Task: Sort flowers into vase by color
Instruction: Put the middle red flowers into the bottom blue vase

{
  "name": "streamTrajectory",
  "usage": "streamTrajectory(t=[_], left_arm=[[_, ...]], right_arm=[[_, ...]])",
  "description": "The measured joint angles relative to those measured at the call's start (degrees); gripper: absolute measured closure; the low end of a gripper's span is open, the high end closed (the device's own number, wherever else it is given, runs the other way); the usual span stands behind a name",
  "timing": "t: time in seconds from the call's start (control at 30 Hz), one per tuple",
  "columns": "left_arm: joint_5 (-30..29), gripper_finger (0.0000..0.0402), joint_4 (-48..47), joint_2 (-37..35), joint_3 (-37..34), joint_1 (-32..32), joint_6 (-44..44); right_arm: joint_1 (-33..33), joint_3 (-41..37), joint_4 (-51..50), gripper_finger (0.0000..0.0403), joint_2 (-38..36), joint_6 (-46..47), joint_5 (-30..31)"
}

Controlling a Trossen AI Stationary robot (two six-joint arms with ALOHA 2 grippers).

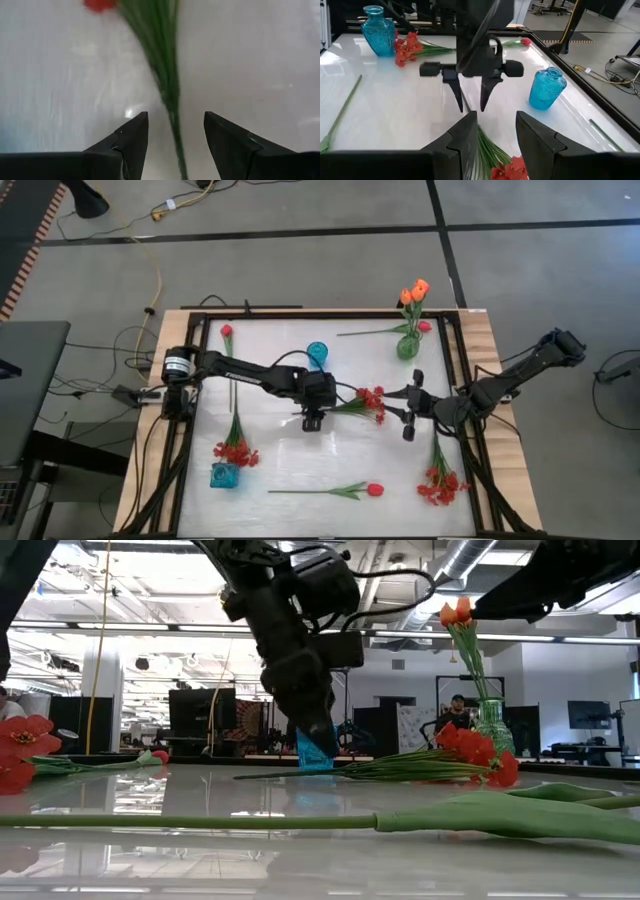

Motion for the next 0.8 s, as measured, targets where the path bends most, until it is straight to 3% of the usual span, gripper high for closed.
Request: streamTrajectory(t=[0.47, 0.8], left_arm=[[-2.97, 0.0235, 10.97, -0.26, -8.98, -2.15, -7.06], [-3.03, 0.0391, 9.99, -0.22, -7.92, -2.54, -7.13]], right_arm=[[-0.14, 0.0, 0.01, 0.0241, -0.05, -1.07, 0.0], [-0.14, 0.0, 0.09, 0.0241, -0.05, -1.05, 0.02]])
